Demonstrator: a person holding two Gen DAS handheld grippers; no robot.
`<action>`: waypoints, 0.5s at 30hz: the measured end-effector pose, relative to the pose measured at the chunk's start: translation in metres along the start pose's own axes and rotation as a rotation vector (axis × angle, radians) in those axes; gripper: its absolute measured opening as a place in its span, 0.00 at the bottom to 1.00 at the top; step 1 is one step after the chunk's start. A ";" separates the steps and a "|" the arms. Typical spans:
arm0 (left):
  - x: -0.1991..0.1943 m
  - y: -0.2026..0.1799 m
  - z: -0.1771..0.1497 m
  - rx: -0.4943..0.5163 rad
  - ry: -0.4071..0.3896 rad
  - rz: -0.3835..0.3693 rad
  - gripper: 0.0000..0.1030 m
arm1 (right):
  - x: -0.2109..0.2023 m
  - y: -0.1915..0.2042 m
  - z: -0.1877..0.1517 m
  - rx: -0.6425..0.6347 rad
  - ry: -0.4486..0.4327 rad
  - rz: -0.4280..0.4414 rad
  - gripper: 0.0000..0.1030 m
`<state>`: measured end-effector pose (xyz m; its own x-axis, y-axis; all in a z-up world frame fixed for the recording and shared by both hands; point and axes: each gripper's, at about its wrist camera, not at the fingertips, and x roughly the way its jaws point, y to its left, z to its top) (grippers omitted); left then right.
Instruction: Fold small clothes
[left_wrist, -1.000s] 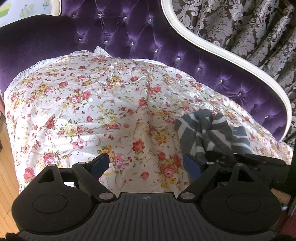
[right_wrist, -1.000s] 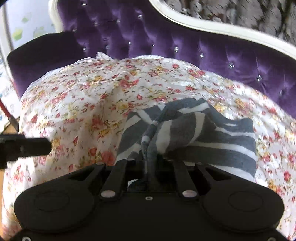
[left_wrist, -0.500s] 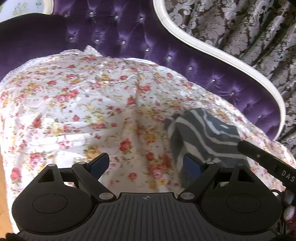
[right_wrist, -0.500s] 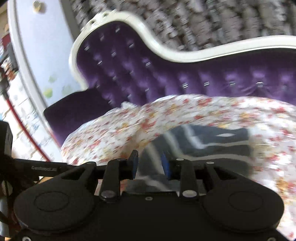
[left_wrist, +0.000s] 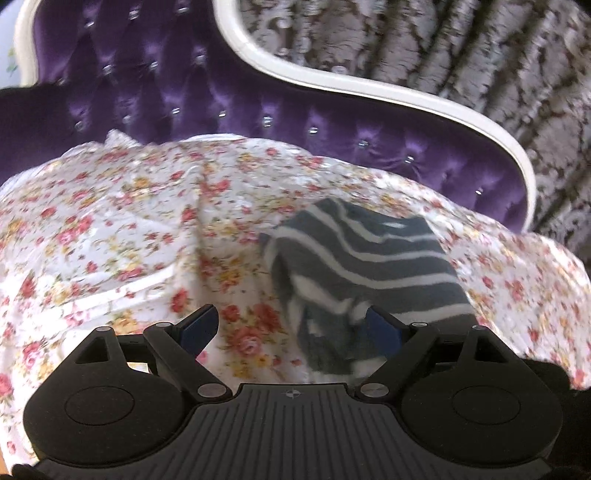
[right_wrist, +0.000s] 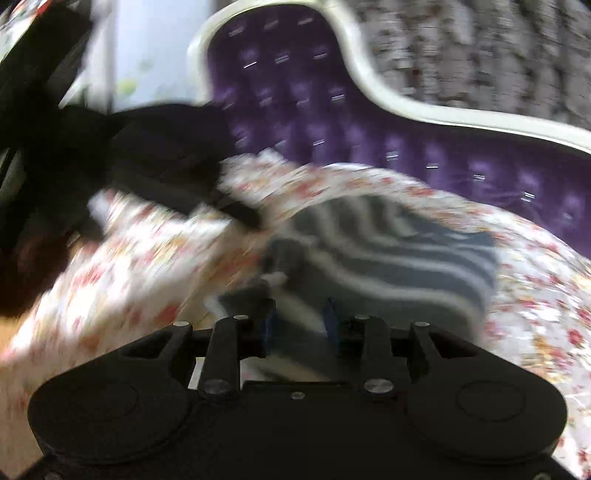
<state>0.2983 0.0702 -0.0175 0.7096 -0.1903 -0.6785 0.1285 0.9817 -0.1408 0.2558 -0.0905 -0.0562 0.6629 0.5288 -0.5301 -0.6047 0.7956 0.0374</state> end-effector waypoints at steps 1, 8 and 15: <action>0.001 -0.004 -0.001 0.014 -0.003 -0.008 0.84 | 0.002 0.007 -0.003 -0.024 0.013 0.023 0.41; 0.024 -0.027 -0.012 0.106 0.024 0.000 0.85 | -0.001 0.012 -0.011 -0.024 0.031 0.055 0.40; 0.050 0.011 -0.017 -0.107 0.141 -0.028 0.86 | -0.017 0.006 -0.014 -0.003 0.027 0.091 0.50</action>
<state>0.3235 0.0709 -0.0656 0.6020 -0.2243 -0.7664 0.0667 0.9705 -0.2317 0.2346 -0.0984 -0.0589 0.5933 0.5903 -0.5472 -0.6629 0.7440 0.0838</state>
